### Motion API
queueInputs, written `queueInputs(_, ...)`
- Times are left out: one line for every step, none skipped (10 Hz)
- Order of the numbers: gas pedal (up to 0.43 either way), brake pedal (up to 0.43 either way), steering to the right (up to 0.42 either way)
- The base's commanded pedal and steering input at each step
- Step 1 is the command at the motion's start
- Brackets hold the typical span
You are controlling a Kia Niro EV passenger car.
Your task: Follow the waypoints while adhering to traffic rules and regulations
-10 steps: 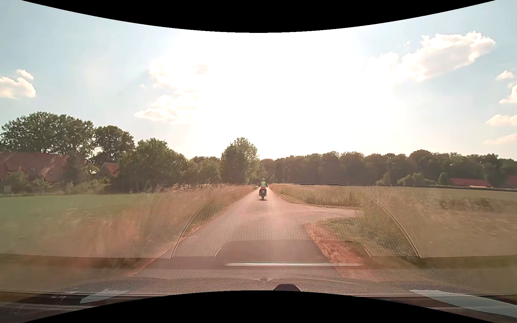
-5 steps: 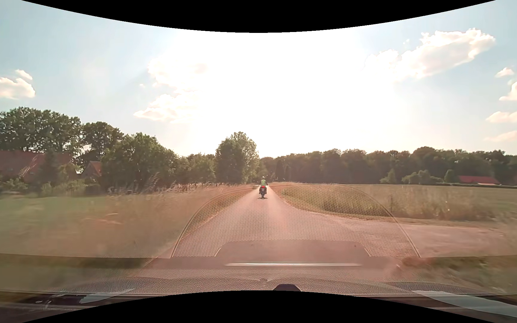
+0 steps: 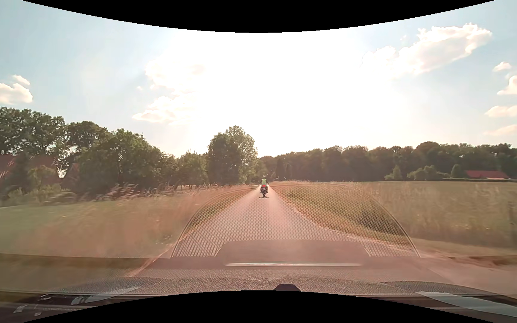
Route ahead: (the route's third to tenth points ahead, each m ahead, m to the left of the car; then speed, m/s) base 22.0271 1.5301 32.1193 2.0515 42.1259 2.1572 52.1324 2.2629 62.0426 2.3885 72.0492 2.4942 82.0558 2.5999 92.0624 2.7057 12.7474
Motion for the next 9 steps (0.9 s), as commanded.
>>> queueInputs(0.189, 0.000, -0.001)
queueInputs(0.157, 0.000, -0.001)
queueInputs(0.157, 0.000, -0.002)
queueInputs(0.169, 0.000, -0.002)
queueInputs(0.169, 0.000, -0.002)
queueInputs(0.169, 0.000, -0.002)
queueInputs(0.169, 0.000, -0.001)
queueInputs(0.189, 0.000, -0.002)
queueInputs(0.189, 0.000, -0.002)
